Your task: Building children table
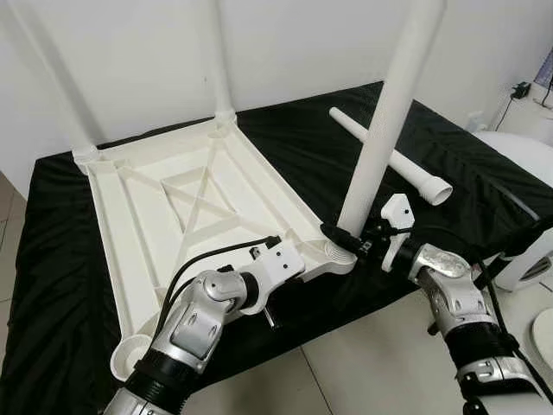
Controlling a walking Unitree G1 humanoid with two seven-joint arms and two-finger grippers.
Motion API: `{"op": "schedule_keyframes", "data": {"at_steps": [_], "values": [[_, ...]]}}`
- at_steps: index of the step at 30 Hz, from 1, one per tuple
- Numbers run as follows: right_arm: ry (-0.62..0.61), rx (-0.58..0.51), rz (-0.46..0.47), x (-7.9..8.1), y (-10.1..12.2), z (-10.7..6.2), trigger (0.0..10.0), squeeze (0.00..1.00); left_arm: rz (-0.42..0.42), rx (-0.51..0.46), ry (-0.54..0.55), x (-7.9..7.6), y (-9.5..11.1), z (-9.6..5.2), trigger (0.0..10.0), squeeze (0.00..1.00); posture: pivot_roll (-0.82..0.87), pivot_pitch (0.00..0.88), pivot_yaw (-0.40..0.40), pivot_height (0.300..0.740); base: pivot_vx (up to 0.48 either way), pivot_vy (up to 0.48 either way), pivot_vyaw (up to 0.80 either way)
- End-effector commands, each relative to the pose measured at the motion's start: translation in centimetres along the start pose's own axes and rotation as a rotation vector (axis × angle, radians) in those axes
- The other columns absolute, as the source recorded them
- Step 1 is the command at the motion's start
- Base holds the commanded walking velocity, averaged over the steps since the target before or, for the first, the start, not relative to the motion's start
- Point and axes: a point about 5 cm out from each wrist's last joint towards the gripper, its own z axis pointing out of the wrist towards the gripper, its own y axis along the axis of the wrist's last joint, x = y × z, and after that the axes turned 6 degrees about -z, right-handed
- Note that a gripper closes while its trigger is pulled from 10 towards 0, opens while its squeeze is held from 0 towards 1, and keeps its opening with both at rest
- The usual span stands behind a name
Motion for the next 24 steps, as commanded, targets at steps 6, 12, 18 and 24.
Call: {"op": "schedule_keyframes", "data": {"at_steps": [6, 12, 18, 24], "values": [[-0.142, 0.029, 0.06, 0.1, -1.5, -1.2, 10.0, 0.0, -0.017, 0.045, 0.108, 0.6, -1.2, -0.3, 10.0, 0.0, -0.13, 0.064, 0.077, 0.74, 0.0, 0.0, 0.0], [-0.267, 0.021, 0.066, 0.2, -1.4, -1.4, 10.0, 0.0, -0.018, 0.045, 0.107, 0.6, -1.1, -0.3, 10.0, 0.0, -0.13, 0.071, 0.077, 0.74, 0.0, 0.0, 0.0], [-0.372, 0.016, 0.073, 0.9, -1.3, -1.2, 10.0, 0.0, -0.021, 0.046, 0.11, 0.8, -1.2, -0.4, 10.0, 0.0, -0.13, 0.076, 0.078, 0.74, 0.0, 0.0, 0.0], [-0.408, 0.006, 0.071, 1.9, -1.0, -0.6, 10.0, 0.0, -0.022, 0.047, 0.113, 0.9, -1.2, -0.5, 10.0, 0.0, -0.12, 0.078, 0.079, 0.74, 0.0, 0.0, 0.0]]}}
